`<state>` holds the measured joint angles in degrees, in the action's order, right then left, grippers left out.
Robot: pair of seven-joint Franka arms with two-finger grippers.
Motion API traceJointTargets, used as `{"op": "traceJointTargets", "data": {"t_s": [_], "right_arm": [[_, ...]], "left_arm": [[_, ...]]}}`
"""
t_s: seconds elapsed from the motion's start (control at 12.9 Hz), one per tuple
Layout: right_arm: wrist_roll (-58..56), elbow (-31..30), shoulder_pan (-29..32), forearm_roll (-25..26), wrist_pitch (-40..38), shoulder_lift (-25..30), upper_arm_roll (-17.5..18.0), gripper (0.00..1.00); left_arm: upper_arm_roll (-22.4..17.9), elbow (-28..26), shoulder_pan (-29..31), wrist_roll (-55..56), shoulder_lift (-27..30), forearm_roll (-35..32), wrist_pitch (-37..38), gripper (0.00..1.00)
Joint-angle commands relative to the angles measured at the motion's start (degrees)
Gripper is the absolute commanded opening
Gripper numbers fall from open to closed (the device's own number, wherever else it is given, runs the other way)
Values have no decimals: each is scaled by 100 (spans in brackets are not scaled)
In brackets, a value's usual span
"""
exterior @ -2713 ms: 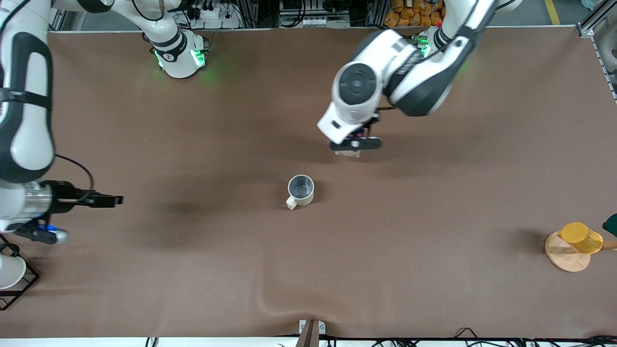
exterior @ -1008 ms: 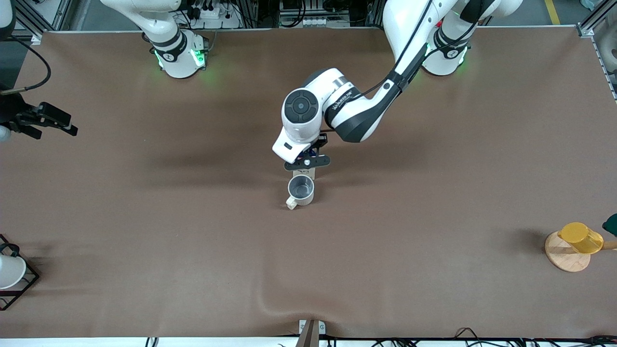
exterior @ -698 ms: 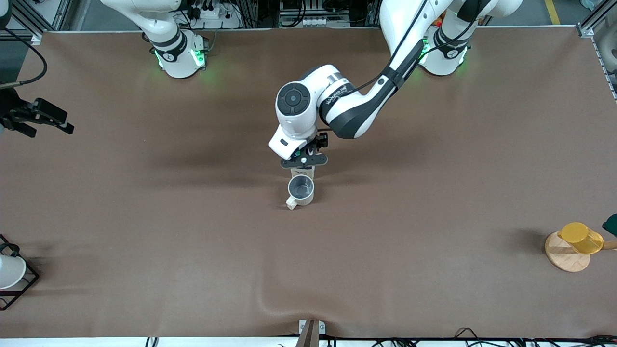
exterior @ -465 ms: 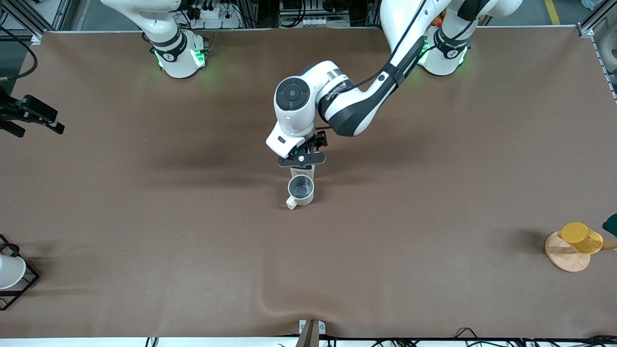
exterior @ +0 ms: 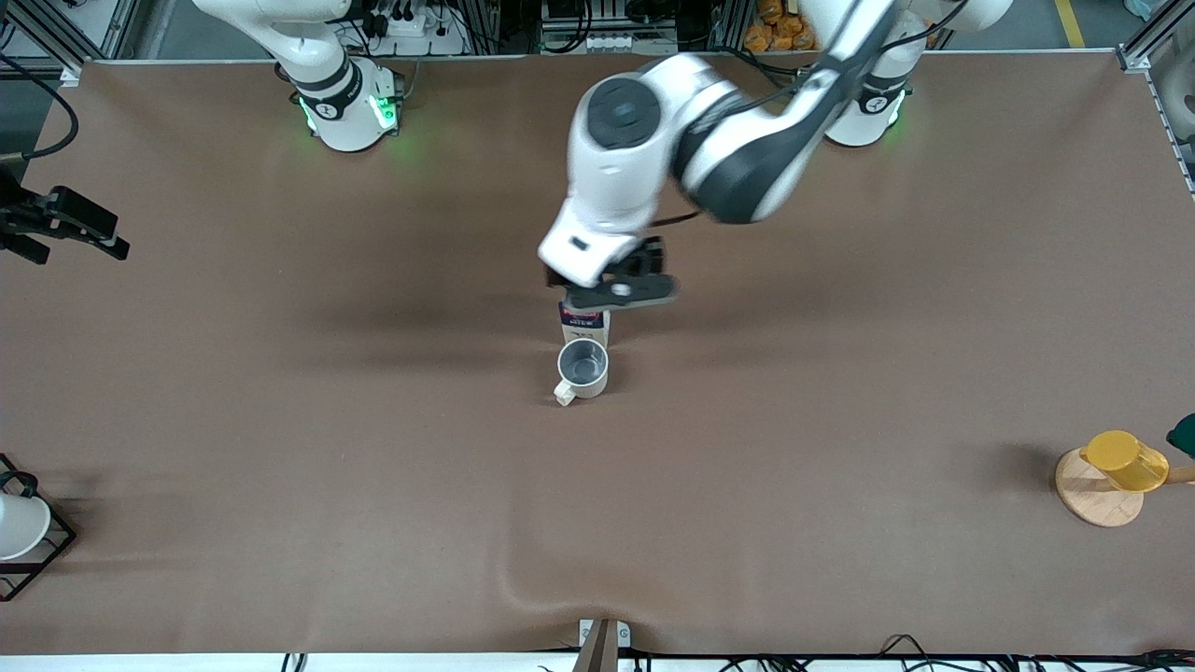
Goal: Place milk next to cup
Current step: 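Lower the milk carton onto the table beside the mug with the left gripper, then open the left gripper and draw the left arm back from the carton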
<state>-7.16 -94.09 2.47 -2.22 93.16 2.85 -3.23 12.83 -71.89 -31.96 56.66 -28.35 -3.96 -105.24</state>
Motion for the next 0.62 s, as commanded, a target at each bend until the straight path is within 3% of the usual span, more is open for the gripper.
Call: {"op": "traceJointTargets", "data": {"t_s": [0.0, 0.39, 0.54], "right_arm": [[118, 242, -45, 134, -140, -118, -11, 100], [109, 426, -19, 143, -262, -118, -20, 100], [83, 392, -10, 134, -289, -126, -20, 100]], "left_arm": [[70, -203, 1082, -268, 672, 124, 336, 100], [27, -264, 2184, -2252, 1348, 62, 1695, 100], [27, -517, 2491, -2894, 1681, 62, 1910, 100]]}}
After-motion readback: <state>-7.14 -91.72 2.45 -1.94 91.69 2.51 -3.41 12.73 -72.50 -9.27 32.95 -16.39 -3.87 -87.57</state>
